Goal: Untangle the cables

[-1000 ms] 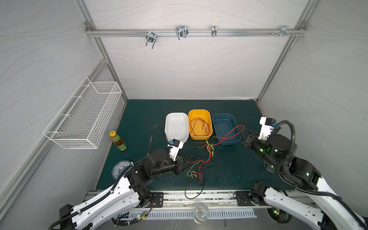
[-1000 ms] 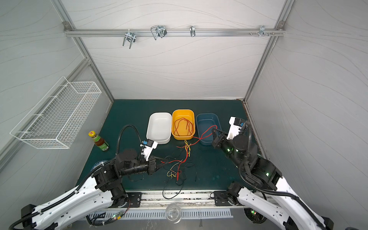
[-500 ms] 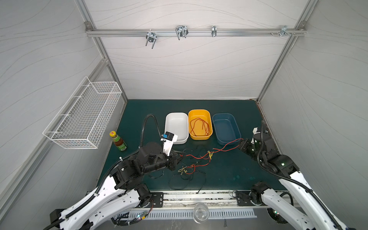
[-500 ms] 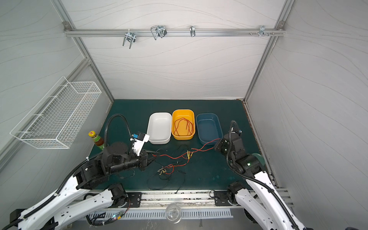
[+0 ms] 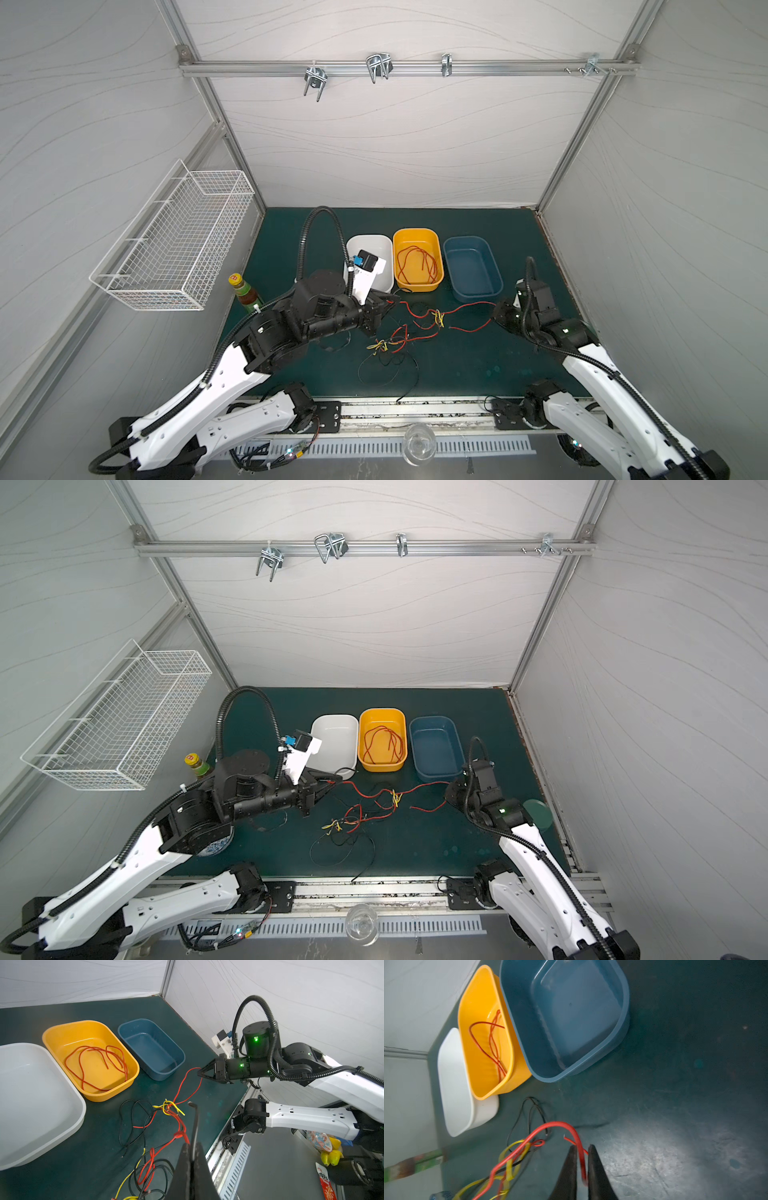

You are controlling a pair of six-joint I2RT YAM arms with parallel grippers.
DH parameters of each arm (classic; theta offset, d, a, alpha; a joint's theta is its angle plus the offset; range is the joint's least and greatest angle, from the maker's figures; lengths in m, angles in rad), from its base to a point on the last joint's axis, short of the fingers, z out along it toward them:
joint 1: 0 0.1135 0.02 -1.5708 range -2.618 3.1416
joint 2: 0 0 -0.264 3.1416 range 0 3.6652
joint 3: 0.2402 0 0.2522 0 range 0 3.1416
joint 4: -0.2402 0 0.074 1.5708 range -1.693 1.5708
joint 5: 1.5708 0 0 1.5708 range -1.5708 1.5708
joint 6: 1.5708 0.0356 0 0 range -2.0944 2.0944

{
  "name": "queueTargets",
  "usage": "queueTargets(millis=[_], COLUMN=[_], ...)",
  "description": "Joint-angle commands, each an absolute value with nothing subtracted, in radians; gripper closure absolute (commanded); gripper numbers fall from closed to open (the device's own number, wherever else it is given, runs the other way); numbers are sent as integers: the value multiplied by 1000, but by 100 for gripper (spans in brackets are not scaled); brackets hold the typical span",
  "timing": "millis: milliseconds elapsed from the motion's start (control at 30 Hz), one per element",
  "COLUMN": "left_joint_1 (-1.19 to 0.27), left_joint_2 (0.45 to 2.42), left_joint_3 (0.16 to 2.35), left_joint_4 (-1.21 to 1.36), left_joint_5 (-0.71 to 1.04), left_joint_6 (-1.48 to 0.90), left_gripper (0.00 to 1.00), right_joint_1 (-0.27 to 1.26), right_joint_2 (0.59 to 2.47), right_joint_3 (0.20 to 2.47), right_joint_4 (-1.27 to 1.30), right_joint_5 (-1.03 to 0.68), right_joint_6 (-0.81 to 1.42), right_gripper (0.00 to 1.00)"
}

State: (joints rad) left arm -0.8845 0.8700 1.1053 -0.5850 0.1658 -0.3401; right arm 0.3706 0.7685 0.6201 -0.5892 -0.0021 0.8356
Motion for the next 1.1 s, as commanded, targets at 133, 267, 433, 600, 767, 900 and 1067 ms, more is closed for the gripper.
queueTargets(millis=[133,267,433,600,767,900,1067], left_joint_1=[-869,-806,-720,-712,-709,-703,-694], left_joint_2=[1002,1062,1110,1133,1134,1116,1092], left_joint_3=[1170,1200,1209,1218,1213,1197,1174], left_joint_4=[-490,-469,-440,-444,-450,-453,-447], left_joint_5=[261,364,483,521,525,508,487], left_joint_6=[-256,-257,-279,-273,-259,-247,-241], left_gripper=[100,100,100,100,100,100,100], right_joint_1=[373,454,703,877,959,979,999], right_joint_2=[713,707,715,783,867,917,948], right_joint_3=[668,677,686,673,649,629,614], right_joint_4=[-462,-379,-293,-220,-162,-133,-116], right_joint_5=[-191,-234,-97,-33,52,72,128], right_joint_6=[693,609,447,325,257,224,196], right_gripper=[48,38,32,30,31,32,36])
